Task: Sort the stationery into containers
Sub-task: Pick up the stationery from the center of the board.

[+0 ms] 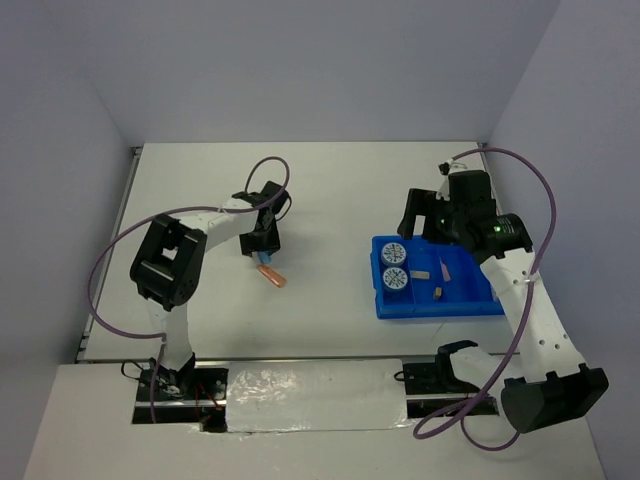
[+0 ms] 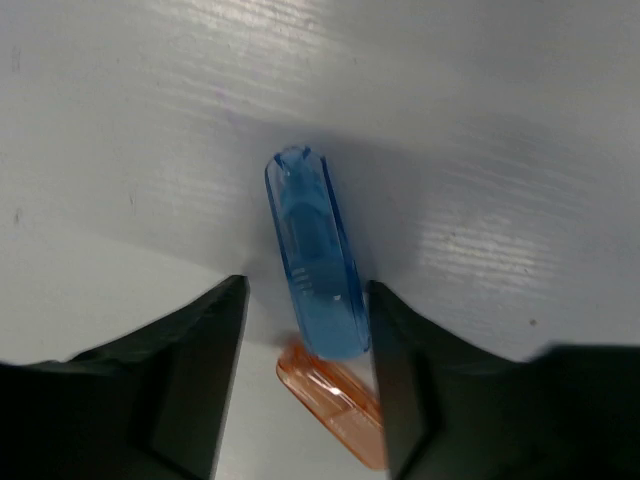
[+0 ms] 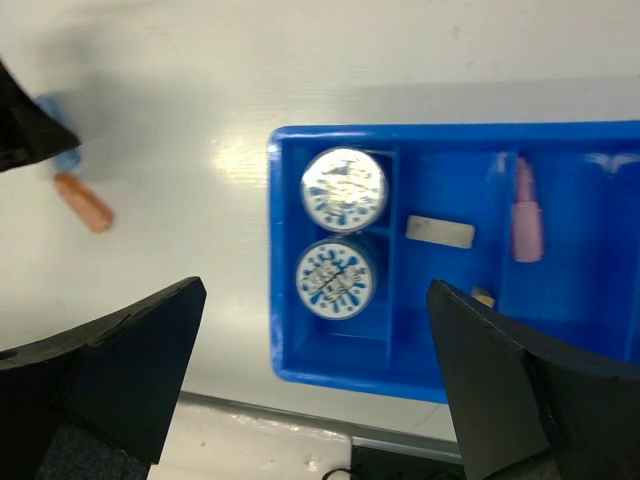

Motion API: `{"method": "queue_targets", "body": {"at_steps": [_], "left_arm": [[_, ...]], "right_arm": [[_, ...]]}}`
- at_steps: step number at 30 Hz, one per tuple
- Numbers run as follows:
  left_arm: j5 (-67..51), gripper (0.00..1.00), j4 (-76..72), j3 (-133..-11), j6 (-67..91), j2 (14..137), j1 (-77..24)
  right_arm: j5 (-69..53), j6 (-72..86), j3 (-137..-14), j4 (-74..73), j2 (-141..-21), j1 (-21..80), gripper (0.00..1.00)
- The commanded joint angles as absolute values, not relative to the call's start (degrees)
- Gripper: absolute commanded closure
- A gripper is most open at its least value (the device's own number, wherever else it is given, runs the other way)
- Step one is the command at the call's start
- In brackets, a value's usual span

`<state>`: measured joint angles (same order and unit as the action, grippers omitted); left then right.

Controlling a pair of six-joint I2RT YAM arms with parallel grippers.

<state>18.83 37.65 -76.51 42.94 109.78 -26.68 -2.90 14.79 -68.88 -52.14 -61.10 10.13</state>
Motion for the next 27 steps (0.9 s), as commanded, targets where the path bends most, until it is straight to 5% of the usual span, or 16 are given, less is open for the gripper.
{"method": "queue_targets", "body": {"at_steps": [1,4,10,16,27], "left_arm": [[19.1,0.41,35.4,-75.8,44.3,111.1,-26.0],[17.5,0.51,33.8,-75.7,44.2,112.5,-26.0],[9.9,1.00,27.0,-76.0,40.4,110.3,-26.3],[2.5,1.00,6.4,-67.3,32.0,94.8,-33.3],[-18.5,1.00,-16.3,-56.9,30.5,82.0,-37.0]], "right_arm": [[-2.7,17.0,-74.3,-53.3,-59.3,12.9,0.00],[3.9,18.9,-76.7,-53.2,-58.1,15.0,0.00],[-5.7,21.0,-73.8,-44.8,-54.5,15.2,0.00],[-20.3,38.8,-68.3,-34.3,-57.0,15.4,0.00],[-4.9,46.0,-74.2,-30.7,-68.3,27.7,0.11]]}}
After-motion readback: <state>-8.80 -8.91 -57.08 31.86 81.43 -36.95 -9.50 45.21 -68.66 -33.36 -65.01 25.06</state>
